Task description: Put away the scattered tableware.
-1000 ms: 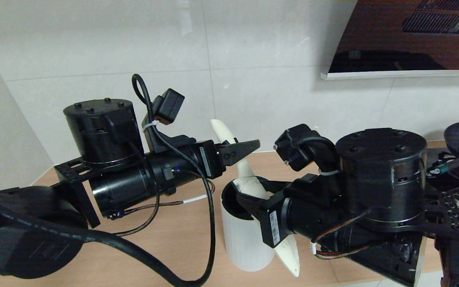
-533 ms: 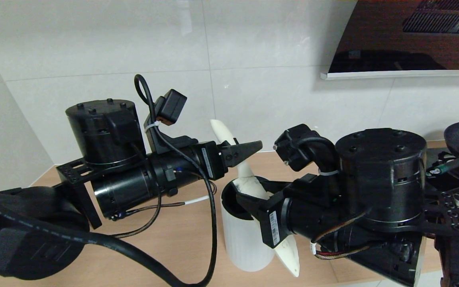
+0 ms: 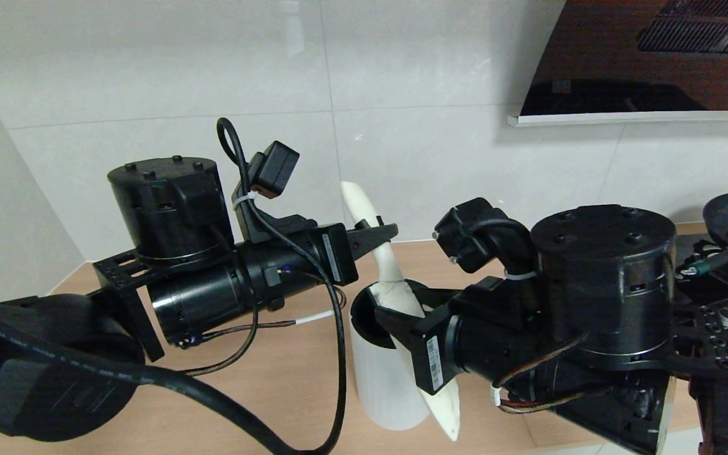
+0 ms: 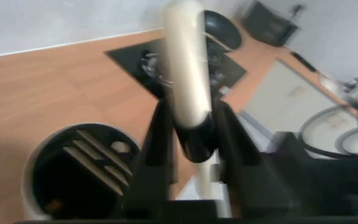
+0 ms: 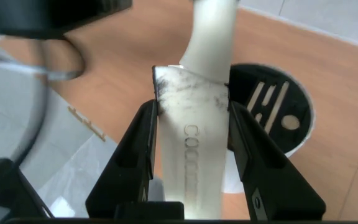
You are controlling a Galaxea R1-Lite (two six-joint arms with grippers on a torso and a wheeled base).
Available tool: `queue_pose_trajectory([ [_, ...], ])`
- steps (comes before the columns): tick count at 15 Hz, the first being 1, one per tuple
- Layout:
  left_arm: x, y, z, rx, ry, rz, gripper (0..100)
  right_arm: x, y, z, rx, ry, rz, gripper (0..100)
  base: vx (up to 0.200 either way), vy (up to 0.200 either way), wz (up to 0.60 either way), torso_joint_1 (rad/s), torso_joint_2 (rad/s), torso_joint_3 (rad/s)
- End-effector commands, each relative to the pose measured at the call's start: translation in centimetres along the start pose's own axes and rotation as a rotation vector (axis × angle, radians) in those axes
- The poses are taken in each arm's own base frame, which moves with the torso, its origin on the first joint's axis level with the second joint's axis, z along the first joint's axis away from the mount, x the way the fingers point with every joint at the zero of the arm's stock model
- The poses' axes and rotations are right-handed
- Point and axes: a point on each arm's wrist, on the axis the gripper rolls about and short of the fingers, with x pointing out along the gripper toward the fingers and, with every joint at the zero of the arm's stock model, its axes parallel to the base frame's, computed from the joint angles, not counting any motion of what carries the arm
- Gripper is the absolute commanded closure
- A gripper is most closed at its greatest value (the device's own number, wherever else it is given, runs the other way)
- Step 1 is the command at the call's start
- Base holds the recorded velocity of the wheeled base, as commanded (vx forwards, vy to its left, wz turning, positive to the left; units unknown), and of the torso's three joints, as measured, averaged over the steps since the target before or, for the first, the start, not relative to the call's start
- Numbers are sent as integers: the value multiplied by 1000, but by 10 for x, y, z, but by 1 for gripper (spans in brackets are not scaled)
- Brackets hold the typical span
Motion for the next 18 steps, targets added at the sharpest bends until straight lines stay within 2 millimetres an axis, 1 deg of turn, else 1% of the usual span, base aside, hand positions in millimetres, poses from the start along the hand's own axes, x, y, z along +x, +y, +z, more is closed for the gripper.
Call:
queue_pose_trajectory([
  [1, 0, -1, 1, 1, -3, -3, 100, 0, 0, 1, 2, -2, 0, 100, 0, 0, 0, 0, 0, 0],
  [8, -1, -1, 1, 2, -5, -4, 100, -1, 0, 3, 16, -15, -16, 100, 0, 0, 0, 0, 0, 0],
  [9, -1, -1, 1, 1, -5, -4, 100, -1, 0, 4, 18, -18, -16, 0, 0, 0, 0, 0, 0, 0],
  [11, -2, -2, 3, 2, -11, -5, 100, -3, -1, 5, 21, -28, -19, 0, 0, 0, 0, 0, 0, 0],
  [13, -9, -8, 10, 11, -39, -15, 100, -13, -9, 16, 35, -75, -34, 0, 0, 0, 0, 0, 0, 0],
  [15, -21, -16, 20, 24, -80, -32, 100, -25, -16, 27, 47, -114, -50, 0, 0, 0, 0, 0, 0, 0],
  [17, -37, -24, 34, 41, -137, -42, 100, -34, -25, 33, 53, -142, -72, 0, 0, 0, 0, 0, 0, 0],
  [18, -45, -22, 42, 55, -172, -27, 100, -35, -30, 35, 54, -146, -90, 0, 0, 0, 0, 0, 0, 0],
])
